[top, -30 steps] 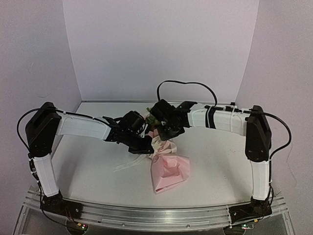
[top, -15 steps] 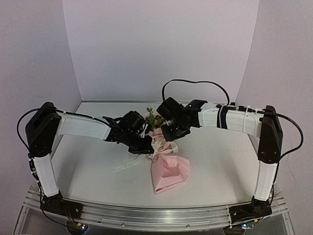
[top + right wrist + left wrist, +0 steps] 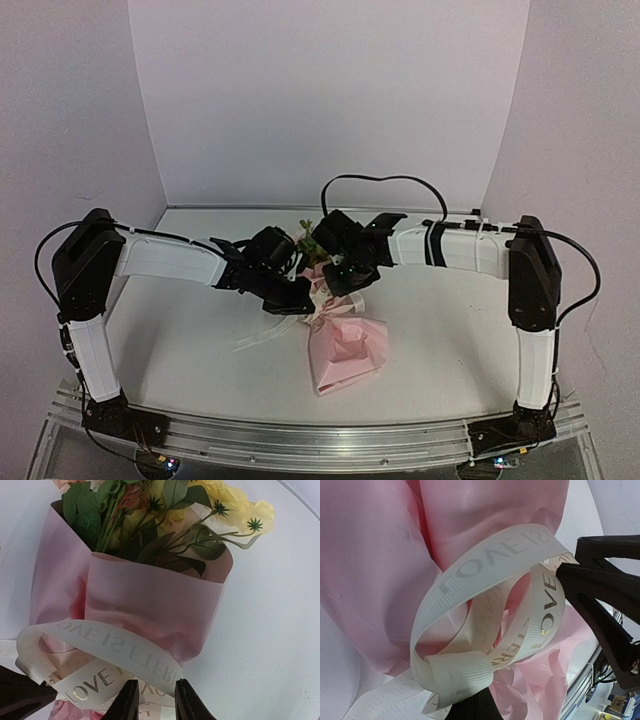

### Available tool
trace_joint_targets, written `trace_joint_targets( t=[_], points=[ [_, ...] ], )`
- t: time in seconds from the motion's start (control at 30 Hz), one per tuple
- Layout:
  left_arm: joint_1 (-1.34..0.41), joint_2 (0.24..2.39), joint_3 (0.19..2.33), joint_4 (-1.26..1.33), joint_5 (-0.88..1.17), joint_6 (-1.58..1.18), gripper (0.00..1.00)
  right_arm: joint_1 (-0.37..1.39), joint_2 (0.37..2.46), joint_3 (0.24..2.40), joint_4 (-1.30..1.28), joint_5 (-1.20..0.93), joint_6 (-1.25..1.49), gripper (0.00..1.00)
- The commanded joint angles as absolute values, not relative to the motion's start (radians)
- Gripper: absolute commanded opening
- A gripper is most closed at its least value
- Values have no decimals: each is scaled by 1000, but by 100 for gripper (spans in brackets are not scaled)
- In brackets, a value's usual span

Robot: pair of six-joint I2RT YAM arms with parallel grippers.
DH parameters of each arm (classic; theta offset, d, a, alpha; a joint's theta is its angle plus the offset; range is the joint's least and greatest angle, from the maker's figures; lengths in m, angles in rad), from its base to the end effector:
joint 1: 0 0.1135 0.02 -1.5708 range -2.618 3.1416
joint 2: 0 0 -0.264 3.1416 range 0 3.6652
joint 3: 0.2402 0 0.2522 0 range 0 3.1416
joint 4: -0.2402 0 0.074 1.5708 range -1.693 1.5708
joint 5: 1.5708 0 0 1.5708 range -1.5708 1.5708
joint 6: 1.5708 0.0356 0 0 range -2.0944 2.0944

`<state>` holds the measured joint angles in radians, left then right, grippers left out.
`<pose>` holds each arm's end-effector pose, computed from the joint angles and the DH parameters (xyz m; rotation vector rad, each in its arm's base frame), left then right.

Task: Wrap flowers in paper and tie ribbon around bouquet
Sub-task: Cross the half-tied ribbon over the folded bouquet.

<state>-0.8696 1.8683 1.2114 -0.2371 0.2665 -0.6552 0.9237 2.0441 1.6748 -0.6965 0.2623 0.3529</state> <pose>0.2482 -0.3085 0.1794 0.4131 2.6550 -0.9126 0.2744 0.3478 0.2212 -0.6424 2.5016 0.1234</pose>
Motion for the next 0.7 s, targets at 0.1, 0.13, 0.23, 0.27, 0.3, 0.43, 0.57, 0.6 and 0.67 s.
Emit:
trace_joint_targets(
  t=[0.1,0.13,0.23,0.27,0.3,0.43,0.57,0.6,0.67],
  points=[
    [-862,1858,1255,-235,267,-649,0,923,2074,1740,-684,328,345,26],
    [-862,1858,1256,-236,267,-649,0,922,2080,1745,-684,326,344,25],
    [-862,1856,1255,-236,266,-649,0,917,2092,1751,-684,324,340,24],
    [-862,1856,1255,-236,267,-648,0,916,2092,1750,-684,321,339,22],
    [-862,1856,1255,-236,266,-648,0,915,2092,1748,-683,320,340,20],
    [-862,1857,1255,-236,267,-648,0,913,2086,1740,-685,324,341,13],
    [-862,1857,1255,-236,267,-649,0,913,2047,1713,-685,353,354,8],
    [-862,1857,1255,-236,267,-649,0,914,2032,1705,-685,360,358,8],
    [-862,1858,1255,-236,266,-650,0,913,1998,1683,-686,370,365,7]
  ],
)
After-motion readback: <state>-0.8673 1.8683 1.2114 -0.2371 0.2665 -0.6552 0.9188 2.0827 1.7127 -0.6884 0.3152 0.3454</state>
